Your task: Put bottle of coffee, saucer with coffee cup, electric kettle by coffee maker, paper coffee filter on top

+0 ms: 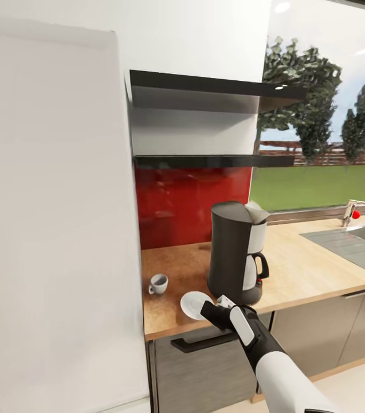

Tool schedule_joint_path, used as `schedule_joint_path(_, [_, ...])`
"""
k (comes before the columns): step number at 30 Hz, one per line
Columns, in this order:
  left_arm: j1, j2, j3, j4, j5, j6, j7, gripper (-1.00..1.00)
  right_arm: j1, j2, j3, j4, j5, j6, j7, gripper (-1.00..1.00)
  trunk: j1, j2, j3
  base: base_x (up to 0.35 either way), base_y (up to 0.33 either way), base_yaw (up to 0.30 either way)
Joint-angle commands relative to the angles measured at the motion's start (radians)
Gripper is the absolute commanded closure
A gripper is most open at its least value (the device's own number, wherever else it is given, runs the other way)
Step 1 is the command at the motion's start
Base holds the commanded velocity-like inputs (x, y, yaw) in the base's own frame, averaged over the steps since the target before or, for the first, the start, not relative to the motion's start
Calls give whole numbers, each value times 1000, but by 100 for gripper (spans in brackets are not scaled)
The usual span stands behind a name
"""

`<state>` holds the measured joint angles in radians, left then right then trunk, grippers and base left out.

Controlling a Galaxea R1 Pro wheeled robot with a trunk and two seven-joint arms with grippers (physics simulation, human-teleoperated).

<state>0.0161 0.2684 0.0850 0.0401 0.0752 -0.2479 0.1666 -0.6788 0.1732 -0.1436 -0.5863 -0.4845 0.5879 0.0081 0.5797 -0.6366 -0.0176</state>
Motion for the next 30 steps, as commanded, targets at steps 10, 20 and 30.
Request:
schedule_joint_path(10, [-1, -1, 9, 2, 3, -5, -2, -100, -1, 1, -8, -1, -2, 6, 1, 100, 1, -1, -2, 35, 0, 0])
schedule_joint_path(20, [-1, -3, 9, 2, 5, -5, -2, -100, -1, 1, -8, -1, -2, 6, 1, 100, 1, -1, -2, 124, 0, 0])
schedule_joint_path(30, [-1, -2, 9, 3, 9, -5, -2, -100, -1, 1, -8, -1, -1, 6, 1, 100, 1, -1, -2, 2, 0, 0])
